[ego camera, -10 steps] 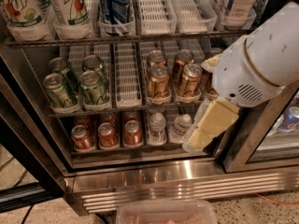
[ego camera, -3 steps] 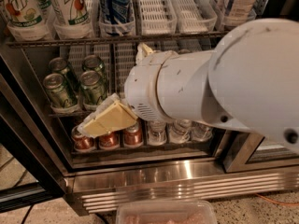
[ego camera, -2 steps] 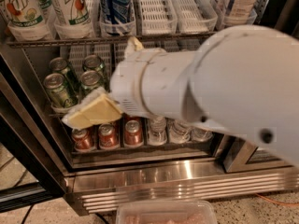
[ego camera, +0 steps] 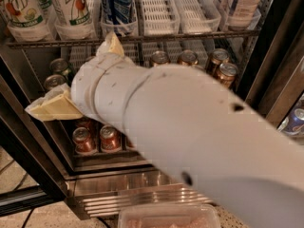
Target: Pick 7up can from top shelf of fridge
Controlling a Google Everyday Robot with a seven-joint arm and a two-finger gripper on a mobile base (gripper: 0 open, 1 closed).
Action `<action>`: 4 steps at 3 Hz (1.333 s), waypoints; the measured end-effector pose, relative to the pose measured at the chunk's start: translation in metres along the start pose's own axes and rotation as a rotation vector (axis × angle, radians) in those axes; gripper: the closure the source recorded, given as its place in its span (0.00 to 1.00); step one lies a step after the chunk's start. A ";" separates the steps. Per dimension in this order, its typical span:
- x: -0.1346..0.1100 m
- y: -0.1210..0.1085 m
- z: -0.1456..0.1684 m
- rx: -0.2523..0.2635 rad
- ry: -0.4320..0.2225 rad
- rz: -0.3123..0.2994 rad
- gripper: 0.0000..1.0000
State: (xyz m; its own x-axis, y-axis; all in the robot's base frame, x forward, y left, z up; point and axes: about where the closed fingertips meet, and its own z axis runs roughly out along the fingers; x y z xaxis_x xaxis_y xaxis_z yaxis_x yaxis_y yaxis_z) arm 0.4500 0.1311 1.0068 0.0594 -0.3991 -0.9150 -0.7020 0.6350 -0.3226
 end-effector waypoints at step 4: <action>-0.014 0.013 0.009 0.175 -0.057 0.143 0.00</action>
Offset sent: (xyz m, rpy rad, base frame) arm 0.0070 0.0302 -0.0112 0.1716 0.0477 -0.2138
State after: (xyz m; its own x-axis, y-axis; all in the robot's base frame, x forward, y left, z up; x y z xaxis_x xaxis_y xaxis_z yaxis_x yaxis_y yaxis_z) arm 0.4466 0.1507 1.0133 0.0116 -0.2624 -0.9649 -0.5726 0.7893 -0.2216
